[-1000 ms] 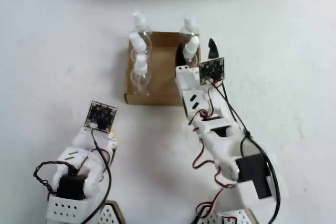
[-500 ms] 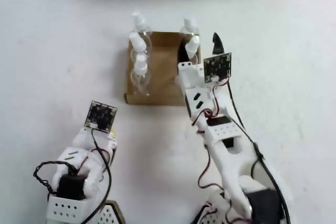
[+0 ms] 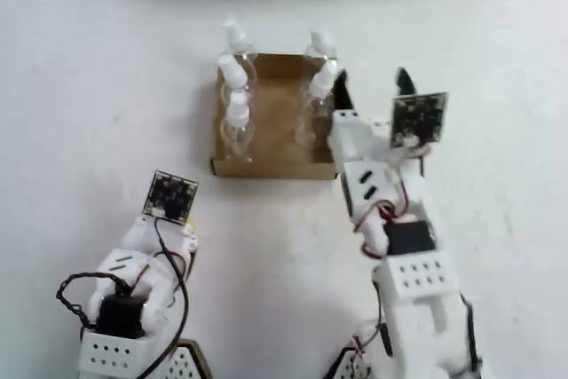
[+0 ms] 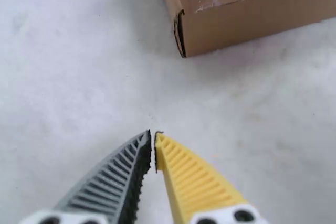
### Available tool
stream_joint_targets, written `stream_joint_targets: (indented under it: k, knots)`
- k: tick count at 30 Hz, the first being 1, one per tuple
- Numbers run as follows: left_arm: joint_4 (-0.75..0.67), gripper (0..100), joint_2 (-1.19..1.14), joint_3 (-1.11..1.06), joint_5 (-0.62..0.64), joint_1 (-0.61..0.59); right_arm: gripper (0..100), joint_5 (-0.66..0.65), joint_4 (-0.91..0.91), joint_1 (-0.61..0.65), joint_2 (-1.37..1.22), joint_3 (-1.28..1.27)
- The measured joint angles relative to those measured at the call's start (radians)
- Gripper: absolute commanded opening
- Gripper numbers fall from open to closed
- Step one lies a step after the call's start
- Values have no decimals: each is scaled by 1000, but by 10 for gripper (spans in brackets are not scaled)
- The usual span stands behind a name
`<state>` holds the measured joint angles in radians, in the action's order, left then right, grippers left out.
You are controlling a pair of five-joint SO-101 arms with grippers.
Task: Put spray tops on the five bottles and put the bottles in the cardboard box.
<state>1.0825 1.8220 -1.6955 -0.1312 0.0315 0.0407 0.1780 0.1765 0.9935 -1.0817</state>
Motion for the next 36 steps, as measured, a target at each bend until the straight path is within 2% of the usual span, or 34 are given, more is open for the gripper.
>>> stream_joint_targets:
  k: [7, 12, 17, 20, 23, 27, 30, 33, 36]
  knots:
    - [0, 24, 0, 0, 0, 0, 265, 3, 428, -121, 305, -43]
    - [75, 24, 0, 0, 0, -17, 265, 3, 571, -215, 559, -164]
    - [81, 24, 0, 0, 0, -193, 265, 3, 658, -261, 790, -262]
    - [86, 24, 0, 0, 0, -324, 264, 3, 729, -259, 795, -270]
    - [120, 24, 0, 0, 0, -364, 204, 3, 796, -262, 801, -273]
    - [127, 23, 0, 0, 0, -321, 8, 3, 908, -264, 806, -273]
    - [127, 23, 0, 0, 0, -224, 55, 3, 948, -262, 806, -296]
    - [130, 23, 0, 0, 0, -133, 28, 3, 951, -261, 806, -362]
    - [175, 24, 0, 0, 0, -109, 19, 3, 951, -261, 806, -454]
